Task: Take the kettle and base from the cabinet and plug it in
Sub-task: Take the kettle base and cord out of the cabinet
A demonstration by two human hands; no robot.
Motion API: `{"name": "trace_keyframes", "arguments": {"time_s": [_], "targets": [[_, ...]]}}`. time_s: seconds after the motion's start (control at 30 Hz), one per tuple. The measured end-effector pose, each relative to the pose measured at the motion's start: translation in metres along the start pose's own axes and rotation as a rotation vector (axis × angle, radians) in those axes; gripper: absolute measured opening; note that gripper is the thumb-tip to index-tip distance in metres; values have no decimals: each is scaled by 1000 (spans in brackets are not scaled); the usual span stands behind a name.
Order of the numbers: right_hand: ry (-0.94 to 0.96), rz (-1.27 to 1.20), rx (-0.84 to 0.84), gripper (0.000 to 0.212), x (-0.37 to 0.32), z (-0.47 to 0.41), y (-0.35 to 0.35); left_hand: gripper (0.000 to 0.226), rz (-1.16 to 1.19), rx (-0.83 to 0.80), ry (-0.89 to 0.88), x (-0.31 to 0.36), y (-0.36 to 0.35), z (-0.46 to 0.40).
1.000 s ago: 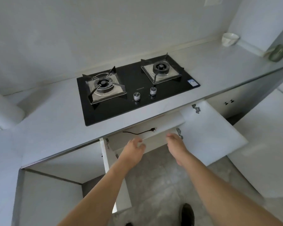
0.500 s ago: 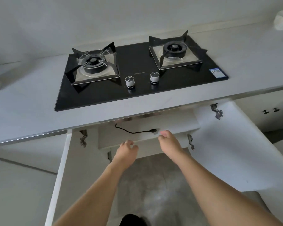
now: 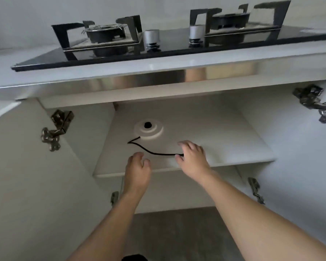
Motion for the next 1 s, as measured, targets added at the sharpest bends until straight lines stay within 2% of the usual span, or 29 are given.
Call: {"name": "trace_keyframes", "arguments": {"time_s": [0.13, 0.23, 0.3, 0.4, 0.53, 0.67, 0.8, 0.9, 1.0], "targets": [[84, 151, -117, 75, -10, -19, -32, 32, -169, 232, -163, 14, 28, -12], [133, 199, -163, 80, -16, -29, -46, 32, -276, 321, -267, 42, 42, -29], [152, 249, -179, 77, -18, -37, -56, 37, -355, 268, -273, 54, 38, -56], [239, 399, -125, 69, -21, -38, -75, 47, -552, 99, -133, 50, 16, -106], [235, 359, -2, 69, -13, -40, -82, 53, -727, -119, 23, 18, -29, -153], [213, 307, 4, 73, -11, -46, -85, 52, -826, -155, 149, -25, -44, -172], [198, 283, -11, 72, -8, -48, -85, 37, -754, -71, 66, -38, -47, -173], [194, 281, -11, 67, -5, -47, -86, 26, -742, -112, -14, -42, -53, -175], [191, 289, 1, 66, -5, -44, -87, 30, -754, -151, -72, -39, -54, -172]]}}
Point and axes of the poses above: each hand's wrist, its own z-axis away from the middle knuckle, its own y-axis out of the back of the hand, x = y × z, the point moved 9 cm from there along -z, towards the middle knuckle, and after that the axes turned 6 degrees about z, right-handed, at the moved point
